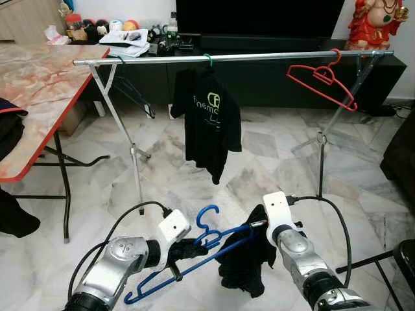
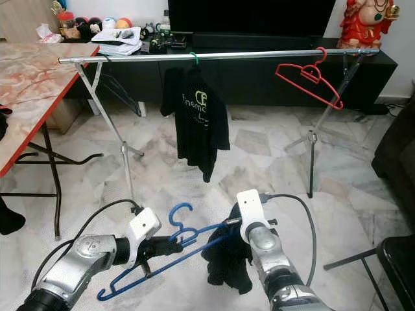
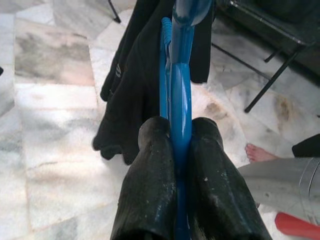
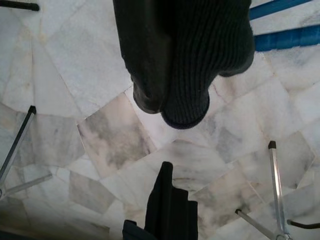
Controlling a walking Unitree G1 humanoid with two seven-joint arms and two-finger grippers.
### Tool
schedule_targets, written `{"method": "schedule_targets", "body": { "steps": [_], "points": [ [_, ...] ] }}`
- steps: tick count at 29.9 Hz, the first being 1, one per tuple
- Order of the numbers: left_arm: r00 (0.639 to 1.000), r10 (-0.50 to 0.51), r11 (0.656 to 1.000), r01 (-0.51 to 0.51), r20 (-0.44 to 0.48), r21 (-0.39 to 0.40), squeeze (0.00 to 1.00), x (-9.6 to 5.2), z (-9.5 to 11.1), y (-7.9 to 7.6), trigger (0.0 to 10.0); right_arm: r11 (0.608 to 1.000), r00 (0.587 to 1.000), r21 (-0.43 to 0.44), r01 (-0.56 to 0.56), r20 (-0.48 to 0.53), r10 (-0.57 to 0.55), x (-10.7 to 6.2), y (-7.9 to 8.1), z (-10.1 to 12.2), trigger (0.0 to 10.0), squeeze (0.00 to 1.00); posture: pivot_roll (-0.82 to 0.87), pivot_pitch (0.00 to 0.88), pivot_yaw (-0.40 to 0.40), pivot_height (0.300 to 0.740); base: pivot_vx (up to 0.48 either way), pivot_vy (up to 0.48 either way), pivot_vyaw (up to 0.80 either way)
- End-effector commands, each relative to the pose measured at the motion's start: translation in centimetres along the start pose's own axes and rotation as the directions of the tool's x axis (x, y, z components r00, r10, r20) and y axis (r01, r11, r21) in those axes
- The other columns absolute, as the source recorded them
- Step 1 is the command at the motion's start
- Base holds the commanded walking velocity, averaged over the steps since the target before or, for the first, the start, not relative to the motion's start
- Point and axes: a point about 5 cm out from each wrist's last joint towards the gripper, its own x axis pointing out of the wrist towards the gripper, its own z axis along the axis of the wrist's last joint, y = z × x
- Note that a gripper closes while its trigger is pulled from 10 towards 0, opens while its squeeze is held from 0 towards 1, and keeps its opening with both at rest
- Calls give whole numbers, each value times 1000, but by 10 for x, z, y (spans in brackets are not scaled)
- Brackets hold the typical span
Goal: Hang hanger
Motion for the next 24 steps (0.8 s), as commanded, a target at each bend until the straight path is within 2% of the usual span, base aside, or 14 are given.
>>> {"method": "schedule_targets", "body": {
  "steps": [1, 4, 6, 9, 10, 15, 18, 24],
  "points": [
    [999, -7, 1000, 8, 31, -18, 0, -1, 3, 0, 10000, 1000, 1000, 16, -5, -10, 5, -1, 3, -4, 10000, 0, 26, 80, -1, 740, 0, 0, 0],
    [997, -39, 998, 42, 69, -37, 0, 2, 7, -6, 10000, 1000, 1000, 23, -7, -25, 8, -2, 6, -9, 10000, 0, 27, 81, -2, 740, 0, 0, 0],
    [997, -16, 1000, 18, 73, -25, 0, 4, 8, -4, 10000, 1000, 1000, 27, -6, -29, 7, -2, 6, -9, 10000, 0, 27, 81, -2, 740, 0, 0, 0],
    [991, 106, 994, -107, 78, 5, 0, 8, 9, 6, 10000, 998, 999, 55, 17, -33, -16, -2, 4, -9, 10000, 0, 27, 84, 1, 740, 0, 0, 0],
    [990, 115, 993, -116, 81, 3, 0, 8, 10, 7, 10000, 998, 999, 65, 20, -33, -18, -2, 4, -9, 10000, 0, 27, 84, 1, 740, 0, 0, 0],
    [996, 54, 999, -54, 66, -4, 0, 8, 8, 1, 10000, 989, 999, 142, 33, -17, -31, -1, 1, -2, 10000, 0, 28, 86, 4, 740, 0, 0, 0],
    [996, 60, 998, -60, 62, 5, 0, 8, 7, 1, 10000, 979, 999, 201, 40, 16, -44, 0, -3, 9, 10000, 0, 25, 88, 4, 740, 0, 0, 0],
    [997, 51, 999, -52, 62, 14, 0, 11, 7, 0, 10000, 975, 998, 223, -1, 54, -11, -1, 0, 19, 10000, 0, 21, 92, 6, 740, 0, 0, 0]
  ]
}}
